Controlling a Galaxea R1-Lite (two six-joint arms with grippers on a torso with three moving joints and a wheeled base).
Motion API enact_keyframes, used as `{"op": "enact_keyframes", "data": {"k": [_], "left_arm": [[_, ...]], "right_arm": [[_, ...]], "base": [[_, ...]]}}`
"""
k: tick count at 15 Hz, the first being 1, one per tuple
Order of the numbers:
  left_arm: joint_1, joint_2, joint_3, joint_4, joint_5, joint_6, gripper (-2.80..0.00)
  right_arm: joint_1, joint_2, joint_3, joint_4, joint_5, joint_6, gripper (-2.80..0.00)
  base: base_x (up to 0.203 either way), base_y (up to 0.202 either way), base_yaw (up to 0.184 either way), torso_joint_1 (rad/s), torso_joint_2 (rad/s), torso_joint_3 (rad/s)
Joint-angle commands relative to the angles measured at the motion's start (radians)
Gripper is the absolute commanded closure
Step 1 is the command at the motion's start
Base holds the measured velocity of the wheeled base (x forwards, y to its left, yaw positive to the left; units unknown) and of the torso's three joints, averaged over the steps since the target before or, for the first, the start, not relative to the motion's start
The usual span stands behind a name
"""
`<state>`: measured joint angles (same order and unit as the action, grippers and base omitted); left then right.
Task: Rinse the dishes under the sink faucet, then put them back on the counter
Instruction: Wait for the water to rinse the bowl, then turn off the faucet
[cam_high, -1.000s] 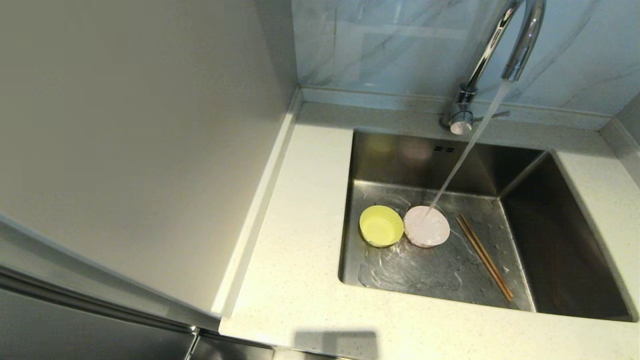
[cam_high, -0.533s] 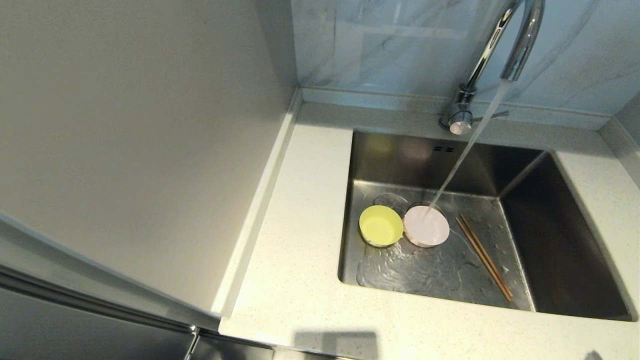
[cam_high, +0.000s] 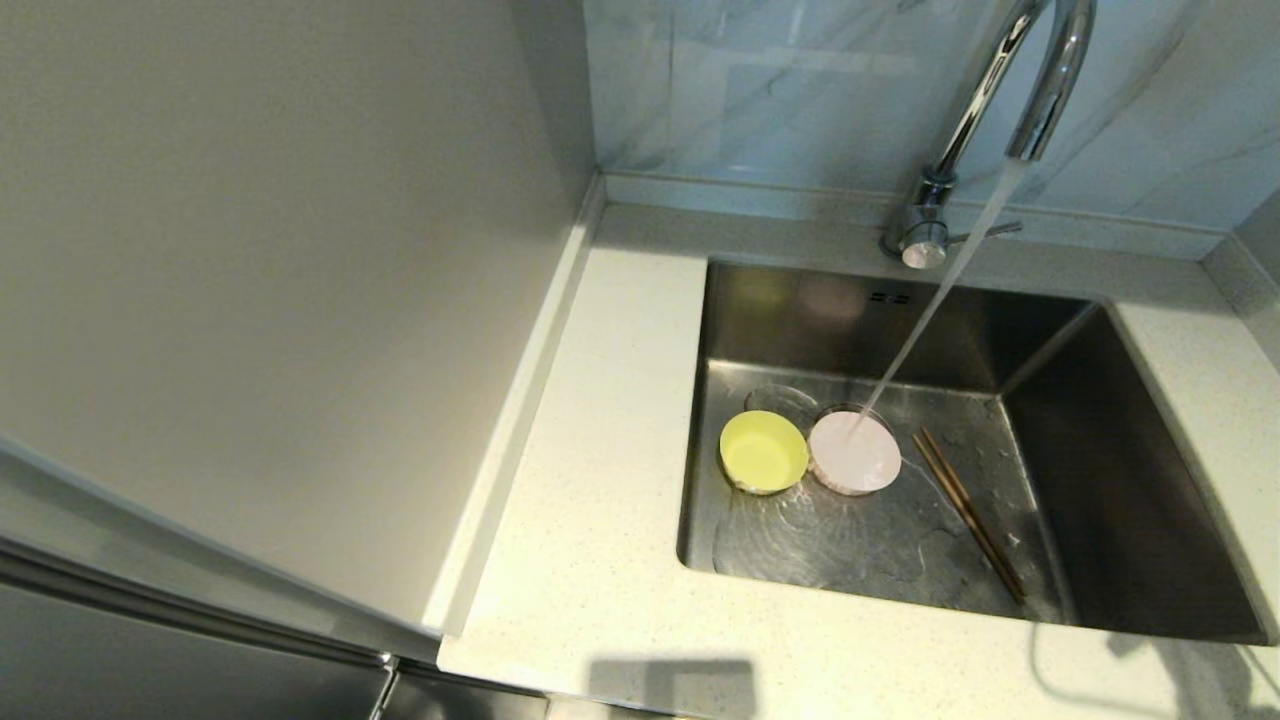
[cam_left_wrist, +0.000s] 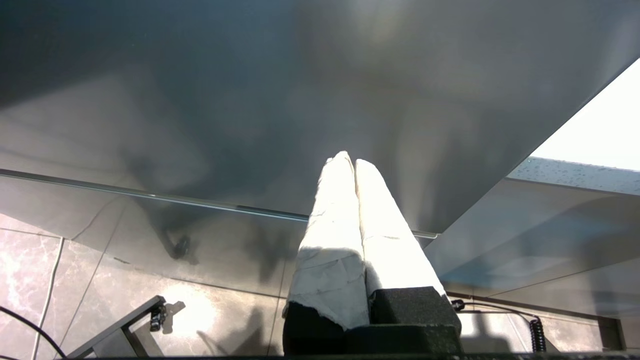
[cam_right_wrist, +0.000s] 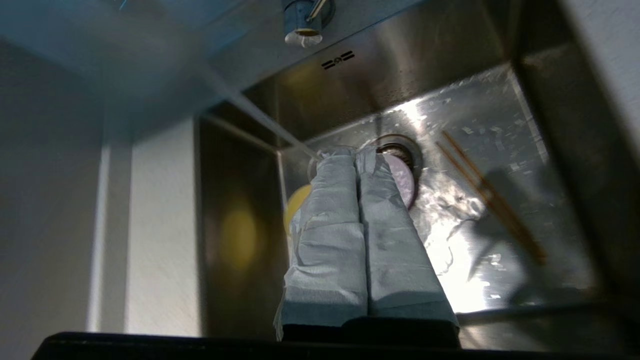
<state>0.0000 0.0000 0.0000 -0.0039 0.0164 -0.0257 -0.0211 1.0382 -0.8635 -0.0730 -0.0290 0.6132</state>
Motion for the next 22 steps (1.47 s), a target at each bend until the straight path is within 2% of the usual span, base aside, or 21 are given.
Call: {"op": "enact_keyframes", "data": {"k": [1, 3, 6, 8, 10, 13, 16, 18, 20, 22], "left_arm": [[0.000, -0.003, 0.000, -0.001, 0.000, 0.000, 0.00], [0.000, -0.003, 0.000, -0.001, 0.000, 0.000, 0.00], [0.000, -0.003, 0.000, -0.001, 0.000, 0.000, 0.00], [0.000, -0.003, 0.000, -0.001, 0.000, 0.000, 0.00], [0.000, -0.003, 0.000, -0.001, 0.000, 0.000, 0.00], [0.000, -0.003, 0.000, -0.001, 0.000, 0.000, 0.00], [0.000, -0.003, 0.000, -0.001, 0.000, 0.000, 0.00], [0.000, -0.003, 0.000, -0.001, 0.000, 0.000, 0.00], [0.000, -0.003, 0.000, -0.001, 0.000, 0.000, 0.00], [0.000, -0.003, 0.000, -0.001, 0.000, 0.000, 0.00]], "right_arm": [[-0.055, 0.223, -0.100, -0.004, 0.026, 0.123, 0.00], [-0.156, 0.258, -0.133, -0.005, 0.136, 0.188, 0.00], [-0.296, 0.335, -0.223, 0.000, 0.349, 0.303, 0.00], [-0.316, 0.389, -0.283, 0.002, 0.415, 0.389, 0.00], [-0.317, 0.424, -0.313, -0.001, 0.481, 0.426, 0.00], [-0.316, 0.487, -0.344, -0.010, 0.543, 0.453, 0.00], [-0.297, 0.547, -0.354, -0.046, 0.611, 0.447, 0.00], [-0.281, 0.607, -0.377, -0.115, 0.614, 0.443, 0.00], [-0.266, 0.636, -0.382, -0.189, 0.621, 0.384, 0.00], [-0.245, 0.666, -0.405, -0.212, 0.620, 0.371, 0.00]], "base": [[0.000, 0.000, 0.000, 0.000, 0.00, 0.000], [0.000, 0.000, 0.000, 0.000, 0.00, 0.000], [0.000, 0.000, 0.000, 0.000, 0.00, 0.000], [0.000, 0.000, 0.000, 0.000, 0.00, 0.000], [0.000, 0.000, 0.000, 0.000, 0.00, 0.000], [0.000, 0.000, 0.000, 0.000, 0.00, 0.000], [0.000, 0.000, 0.000, 0.000, 0.00, 0.000], [0.000, 0.000, 0.000, 0.000, 0.00, 0.000], [0.000, 0.000, 0.000, 0.000, 0.00, 0.000], [0.000, 0.000, 0.000, 0.000, 0.00, 0.000]]}}
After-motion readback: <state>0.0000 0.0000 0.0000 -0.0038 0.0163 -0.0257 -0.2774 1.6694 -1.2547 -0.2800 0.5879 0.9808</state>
